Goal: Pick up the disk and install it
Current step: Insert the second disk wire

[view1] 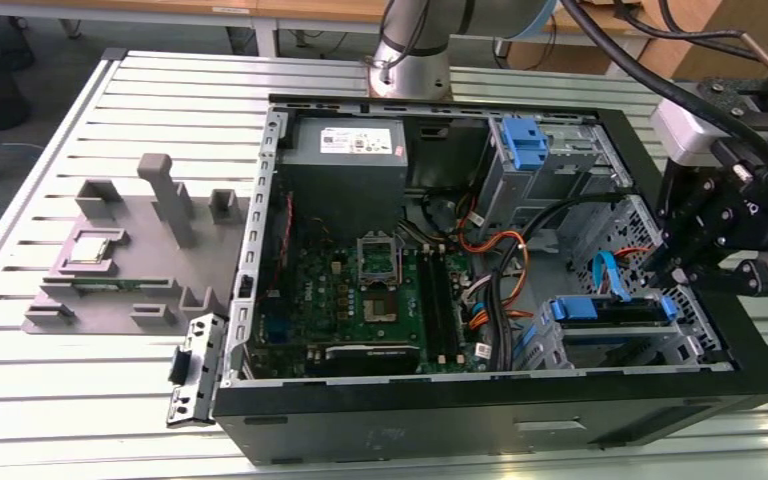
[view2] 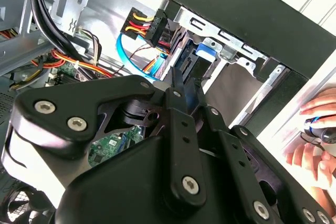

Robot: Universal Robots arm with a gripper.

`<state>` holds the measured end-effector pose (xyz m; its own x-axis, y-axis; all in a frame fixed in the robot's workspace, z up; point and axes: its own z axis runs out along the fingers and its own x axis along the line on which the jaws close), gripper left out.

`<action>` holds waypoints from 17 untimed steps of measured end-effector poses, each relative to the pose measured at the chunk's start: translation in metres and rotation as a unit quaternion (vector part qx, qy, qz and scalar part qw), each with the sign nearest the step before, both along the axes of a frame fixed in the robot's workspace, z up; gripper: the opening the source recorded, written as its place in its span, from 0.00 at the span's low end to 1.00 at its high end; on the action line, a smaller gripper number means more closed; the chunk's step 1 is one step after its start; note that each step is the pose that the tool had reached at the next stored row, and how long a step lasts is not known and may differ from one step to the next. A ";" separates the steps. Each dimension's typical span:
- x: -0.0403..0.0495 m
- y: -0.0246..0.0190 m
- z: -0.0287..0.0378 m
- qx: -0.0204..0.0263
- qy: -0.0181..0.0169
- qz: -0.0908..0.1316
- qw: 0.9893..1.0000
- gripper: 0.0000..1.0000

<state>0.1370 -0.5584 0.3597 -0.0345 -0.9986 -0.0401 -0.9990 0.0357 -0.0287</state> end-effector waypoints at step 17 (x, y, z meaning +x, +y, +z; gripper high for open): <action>0.0000 0.0113 -0.0002 0.000 0.000 0.000 1.000 0.23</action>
